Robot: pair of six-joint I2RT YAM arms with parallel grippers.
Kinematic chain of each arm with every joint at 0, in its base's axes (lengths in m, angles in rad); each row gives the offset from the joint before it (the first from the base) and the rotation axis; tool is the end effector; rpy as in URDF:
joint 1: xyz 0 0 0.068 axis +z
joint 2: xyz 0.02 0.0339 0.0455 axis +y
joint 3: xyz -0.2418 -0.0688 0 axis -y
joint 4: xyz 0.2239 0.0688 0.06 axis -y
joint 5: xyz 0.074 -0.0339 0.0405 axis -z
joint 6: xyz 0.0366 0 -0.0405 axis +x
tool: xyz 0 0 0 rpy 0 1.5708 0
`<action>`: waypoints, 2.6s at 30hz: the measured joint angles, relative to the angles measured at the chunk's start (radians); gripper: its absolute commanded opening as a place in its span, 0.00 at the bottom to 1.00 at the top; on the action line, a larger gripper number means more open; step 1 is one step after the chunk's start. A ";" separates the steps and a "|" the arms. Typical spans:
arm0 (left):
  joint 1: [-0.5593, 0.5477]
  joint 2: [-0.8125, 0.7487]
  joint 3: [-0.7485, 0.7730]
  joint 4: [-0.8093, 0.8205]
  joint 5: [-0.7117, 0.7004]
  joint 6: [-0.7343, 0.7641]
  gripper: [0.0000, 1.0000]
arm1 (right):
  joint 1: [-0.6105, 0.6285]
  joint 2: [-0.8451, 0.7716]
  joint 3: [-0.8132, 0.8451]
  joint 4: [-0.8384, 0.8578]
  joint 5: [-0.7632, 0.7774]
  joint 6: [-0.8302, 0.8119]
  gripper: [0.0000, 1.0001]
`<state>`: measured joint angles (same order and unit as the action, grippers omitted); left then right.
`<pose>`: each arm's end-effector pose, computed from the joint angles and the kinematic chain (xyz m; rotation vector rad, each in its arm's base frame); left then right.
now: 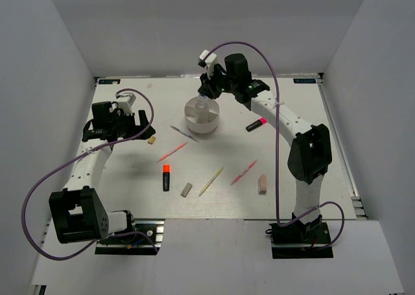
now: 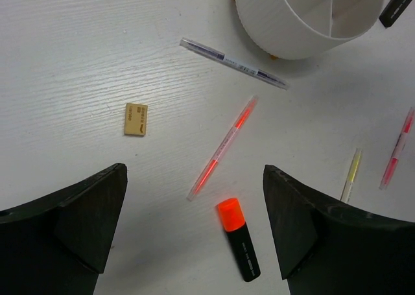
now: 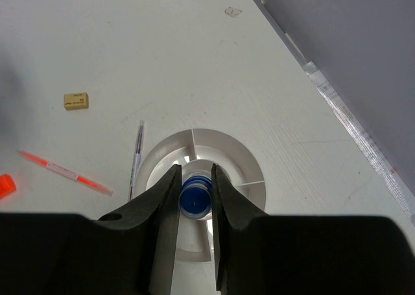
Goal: Sort the stationery into containers
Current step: Place the stationery in the storage box, then pick up the pen from the center of the board.
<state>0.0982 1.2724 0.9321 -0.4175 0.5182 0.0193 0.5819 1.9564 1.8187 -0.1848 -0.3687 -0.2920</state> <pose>0.2574 0.0071 0.2537 0.1679 2.2593 -0.5387 0.3633 0.2548 0.3320 -1.0301 1.6055 0.5455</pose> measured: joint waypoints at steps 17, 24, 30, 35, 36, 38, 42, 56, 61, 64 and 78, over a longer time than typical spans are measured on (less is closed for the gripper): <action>-0.017 0.000 -0.030 -0.026 0.029 0.191 0.82 | 0.000 0.023 -0.002 0.001 0.007 0.006 0.59; -0.056 0.057 -0.026 -0.049 0.069 0.322 0.70 | -0.004 -0.011 -0.008 0.001 0.007 0.082 0.58; -0.148 0.262 0.061 -0.076 0.009 0.391 0.64 | -0.040 -0.225 -0.126 -0.010 0.003 0.167 0.55; -0.238 0.356 0.084 -0.079 -0.082 0.419 0.60 | -0.103 -0.415 -0.289 0.001 -0.002 0.224 0.55; -0.255 0.370 0.089 -0.080 -0.100 0.425 0.60 | -0.116 -0.441 -0.326 0.004 -0.003 0.235 0.55; -0.283 0.392 0.098 -0.085 -0.130 0.432 0.60 | -0.137 -0.476 -0.395 0.000 -0.011 0.261 0.55; -0.330 0.416 0.101 -0.085 -0.179 0.450 0.60 | -0.164 -0.485 -0.491 -0.005 -0.037 0.309 0.55; -0.435 0.447 0.068 -0.020 -0.357 0.472 0.38 | -0.209 -0.488 -0.561 -0.018 -0.126 0.402 0.55; -0.454 0.447 0.059 0.010 -0.377 0.457 0.24 | -0.215 -0.494 -0.581 -0.011 -0.140 0.422 0.55; -0.455 0.445 0.058 0.015 -0.374 0.438 0.12 | -0.217 -0.509 -0.607 0.002 -0.151 0.433 0.55; -0.446 0.100 0.126 -0.053 -0.046 0.312 0.02 | -0.210 -0.526 -0.620 0.069 -0.327 0.493 0.58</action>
<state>-0.3477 1.3720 1.0584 -0.4702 0.4721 0.3317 0.3721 1.4307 1.1984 -0.1154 -0.6956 0.2008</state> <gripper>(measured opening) 0.184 0.571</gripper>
